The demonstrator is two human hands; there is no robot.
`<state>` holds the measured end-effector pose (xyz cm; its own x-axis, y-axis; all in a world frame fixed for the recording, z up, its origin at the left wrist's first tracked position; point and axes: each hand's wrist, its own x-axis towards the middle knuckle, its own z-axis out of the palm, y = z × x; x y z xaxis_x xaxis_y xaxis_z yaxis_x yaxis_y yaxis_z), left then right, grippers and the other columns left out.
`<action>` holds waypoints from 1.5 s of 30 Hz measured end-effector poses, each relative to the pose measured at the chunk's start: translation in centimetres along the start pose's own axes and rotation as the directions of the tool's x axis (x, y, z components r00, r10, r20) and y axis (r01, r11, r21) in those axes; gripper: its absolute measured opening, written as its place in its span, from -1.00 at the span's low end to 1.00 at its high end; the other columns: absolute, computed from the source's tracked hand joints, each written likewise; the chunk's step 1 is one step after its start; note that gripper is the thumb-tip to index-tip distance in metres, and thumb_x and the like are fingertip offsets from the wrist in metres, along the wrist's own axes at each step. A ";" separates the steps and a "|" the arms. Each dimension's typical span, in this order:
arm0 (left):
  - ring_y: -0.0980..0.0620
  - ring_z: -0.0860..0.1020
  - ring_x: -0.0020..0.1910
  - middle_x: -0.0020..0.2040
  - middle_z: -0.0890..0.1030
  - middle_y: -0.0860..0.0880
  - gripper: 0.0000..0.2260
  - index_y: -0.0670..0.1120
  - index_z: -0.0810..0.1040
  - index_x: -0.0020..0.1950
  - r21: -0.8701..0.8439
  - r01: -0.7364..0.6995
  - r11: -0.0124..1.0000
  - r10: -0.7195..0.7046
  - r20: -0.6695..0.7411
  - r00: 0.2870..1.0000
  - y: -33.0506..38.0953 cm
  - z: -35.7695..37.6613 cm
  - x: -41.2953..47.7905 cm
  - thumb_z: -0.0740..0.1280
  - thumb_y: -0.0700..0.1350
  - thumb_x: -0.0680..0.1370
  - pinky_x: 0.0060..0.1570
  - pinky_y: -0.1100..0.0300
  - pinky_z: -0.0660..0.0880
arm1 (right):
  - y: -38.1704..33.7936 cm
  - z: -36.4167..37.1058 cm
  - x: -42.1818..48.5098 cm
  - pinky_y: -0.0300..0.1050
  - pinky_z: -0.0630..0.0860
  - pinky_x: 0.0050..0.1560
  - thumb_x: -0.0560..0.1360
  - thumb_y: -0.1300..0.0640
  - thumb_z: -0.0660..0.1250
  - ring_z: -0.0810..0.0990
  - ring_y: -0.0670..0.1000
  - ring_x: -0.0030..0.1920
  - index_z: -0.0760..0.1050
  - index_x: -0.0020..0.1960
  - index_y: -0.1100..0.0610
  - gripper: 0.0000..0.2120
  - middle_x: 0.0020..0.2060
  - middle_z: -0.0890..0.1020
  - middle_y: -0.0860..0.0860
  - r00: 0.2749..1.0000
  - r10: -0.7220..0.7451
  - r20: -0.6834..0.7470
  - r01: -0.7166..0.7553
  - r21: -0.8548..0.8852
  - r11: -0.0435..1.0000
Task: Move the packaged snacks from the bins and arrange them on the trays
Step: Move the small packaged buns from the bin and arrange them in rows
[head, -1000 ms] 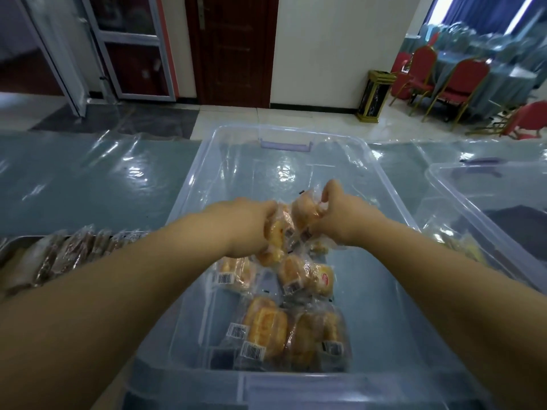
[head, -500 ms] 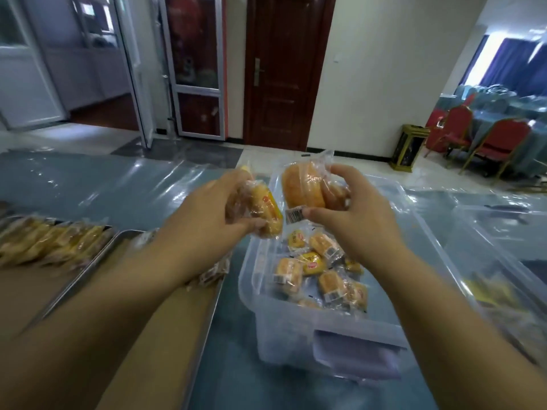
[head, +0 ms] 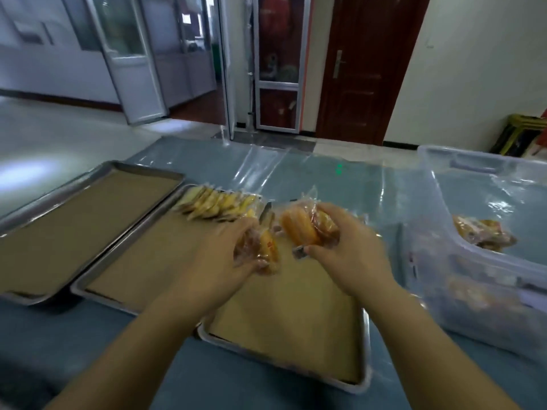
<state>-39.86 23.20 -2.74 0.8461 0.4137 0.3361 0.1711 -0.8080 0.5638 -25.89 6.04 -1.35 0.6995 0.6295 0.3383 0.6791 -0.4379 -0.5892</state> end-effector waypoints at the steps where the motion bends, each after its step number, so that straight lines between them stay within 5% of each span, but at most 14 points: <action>1: 0.33 0.49 -0.09 -0.10 0.52 0.22 -0.70 0.29 0.45 -0.01 0.006 0.033 0.999 -0.033 0.021 0.999 -1.7 -0.7 -1.1 0.48 0.10 0.35 -0.22 0.48 0.39 | -1.1 1.6 -0.2 -0.01 0.53 -0.03 0.31 -0.06 0.45 0.55 0.00 0.00 0.29 0.31 -0.25 -0.38 0.05 0.57 -0.10 1.000 0.000 0.031 0.000 -0.010 1.000; 8: 0.08 0.50 0.01 0.05 0.52 0.07 -0.50 0.16 0.38 0.28 -0.019 0.274 0.962 -0.273 0.022 0.962 -10.7 -5.0 -6.2 0.47 0.02 0.39 -0.05 0.16 0.45 | -6.0 11.3 -0.3 -0.04 0.53 -0.05 0.30 -0.05 0.46 0.53 -0.04 0.01 0.28 0.32 -0.26 -0.35 0.08 0.56 -0.15 0.981 0.001 0.194 -0.001 0.003 1.000; 14: 0.06 0.52 -0.01 0.03 0.52 0.07 -0.54 0.18 0.40 0.23 -0.010 0.343 0.939 -0.342 0.055 0.938 -19.4 -8.2 -6.2 0.46 0.03 0.38 0.03 0.05 0.48 | -7.9 19.7 2.7 -0.06 0.56 -0.09 0.28 -0.06 0.51 0.53 -0.09 -0.07 0.19 0.26 -0.39 -0.29 0.02 0.53 -0.13 0.961 0.073 0.267 -0.105 0.108 0.989; 22: 0.00 0.54 0.08 0.13 0.54 0.07 -0.52 0.32 0.29 0.19 0.012 0.408 0.913 -0.407 0.108 0.907 -32.5 -13.7 -1.5 0.39 0.17 0.33 0.09 -0.09 0.49 | -13.2 30.3 10.0 -0.09 0.51 -0.05 0.28 -0.14 0.50 0.51 -0.10 0.01 0.23 0.33 -0.30 -0.29 0.08 0.54 -0.17 0.959 0.114 0.259 -0.161 0.168 0.973; 29: 0.04 0.52 -0.06 0.07 0.51 0.10 -0.45 0.35 0.24 0.27 0.078 0.436 0.897 -0.442 0.091 0.893 -40.8 -17.0 2.0 0.43 0.12 0.39 -0.03 0.06 0.50 | -18.1 35.4 15.9 -0.02 0.57 -0.04 0.29 -0.15 0.48 0.54 -0.06 0.02 0.21 0.34 -0.29 -0.29 0.09 0.55 -0.12 0.952 0.076 0.296 -0.105 0.086 0.991; 33: 0.02 0.51 -0.02 0.11 0.50 0.08 -0.44 0.25 0.28 0.34 0.102 0.421 0.902 -0.431 0.120 0.894 -45.2 -17.8 4.6 0.43 0.10 0.40 -0.02 0.07 0.49 | -19.8 38.1 18.9 -0.17 0.49 -0.13 0.30 -0.19 0.46 0.48 -0.12 -0.02 0.23 0.34 -0.25 -0.31 0.08 0.52 -0.16 0.957 0.092 0.277 -0.109 0.047 0.993; 38: -0.02 0.51 0.11 0.22 0.47 0.05 -0.42 0.19 0.28 0.37 0.050 0.405 0.913 -0.406 0.203 0.891 -51.0 -18.1 9.3 0.44 0.07 0.41 0.09 0.03 0.47 | -21.7 42.4 22.3 -0.29 0.41 -0.18 0.30 -0.13 0.49 0.44 -0.29 -0.16 0.28 0.29 -0.25 -0.36 -0.17 0.43 -0.35 0.946 0.177 0.273 -0.207 0.084 0.975; 45: 0.00 0.51 0.12 0.23 0.48 0.07 -0.41 0.23 0.22 0.39 0.061 0.337 0.940 -0.339 0.295 0.893 -56.9 -17.1 17.0 0.40 0.12 0.43 -0.07 0.16 0.39 | -22.5 47.9 29.0 -0.20 0.52 -0.16 0.34 -0.09 0.48 0.53 -0.23 -0.20 0.33 0.29 -0.15 -0.42 -0.25 0.47 -0.30 0.908 0.345 0.239 -0.369 0.063 0.927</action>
<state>-43.79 83.35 -16.20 0.8467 0.5197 -0.1140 0.4765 -0.6453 0.5971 -31.56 64.92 -13.46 0.8158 0.5740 -0.0713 0.3578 -0.5976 -0.7175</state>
